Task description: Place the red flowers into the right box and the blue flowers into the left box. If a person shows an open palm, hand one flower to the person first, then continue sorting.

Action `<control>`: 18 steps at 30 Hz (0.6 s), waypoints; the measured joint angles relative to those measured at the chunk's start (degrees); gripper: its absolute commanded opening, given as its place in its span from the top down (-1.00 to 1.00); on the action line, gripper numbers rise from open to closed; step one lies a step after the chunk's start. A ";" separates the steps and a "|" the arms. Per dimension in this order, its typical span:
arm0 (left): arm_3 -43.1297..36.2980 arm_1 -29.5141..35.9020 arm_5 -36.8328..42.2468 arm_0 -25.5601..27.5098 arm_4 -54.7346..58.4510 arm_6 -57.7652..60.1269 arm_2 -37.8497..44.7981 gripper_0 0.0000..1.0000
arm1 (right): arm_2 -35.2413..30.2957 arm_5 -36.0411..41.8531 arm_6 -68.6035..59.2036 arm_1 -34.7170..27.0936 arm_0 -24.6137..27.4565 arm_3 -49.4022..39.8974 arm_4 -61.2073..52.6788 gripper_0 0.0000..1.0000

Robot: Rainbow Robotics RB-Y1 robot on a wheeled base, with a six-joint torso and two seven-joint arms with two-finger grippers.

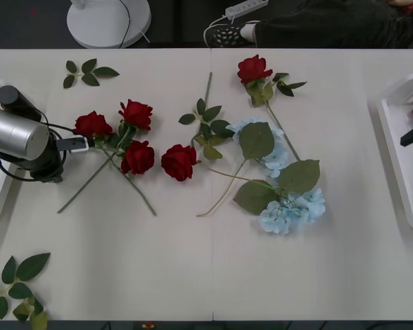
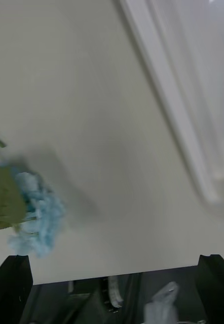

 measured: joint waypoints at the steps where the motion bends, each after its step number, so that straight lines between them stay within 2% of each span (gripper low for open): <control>1: 0.64 0.00 -0.01 -0.79 0.13 0.00 -0.61 -1.00 | 0.02 0.10 -3.81 0.01 0.00 -1.01 -1.62 -0.96; 7: 1.59 -0.91 -0.68 -4.72 0.56 0.00 -1.42 -1.00 | 1.09 -0.77 -26.58 0.08 0.01 -9.00 -8.37 -1.00; 11: 1.91 -1.58 -1.88 -5.27 0.27 0.00 -1.79 -1.00 | 5.15 -8.04 -42.50 0.08 0.00 -15.15 -12.93 -1.00; 18: 9.51 -2.88 -6.87 -7.57 -0.52 0.00 -5.43 -1.00 | 13.73 -17.47 -52.83 1.61 -0.02 -19.47 -15.63 -1.00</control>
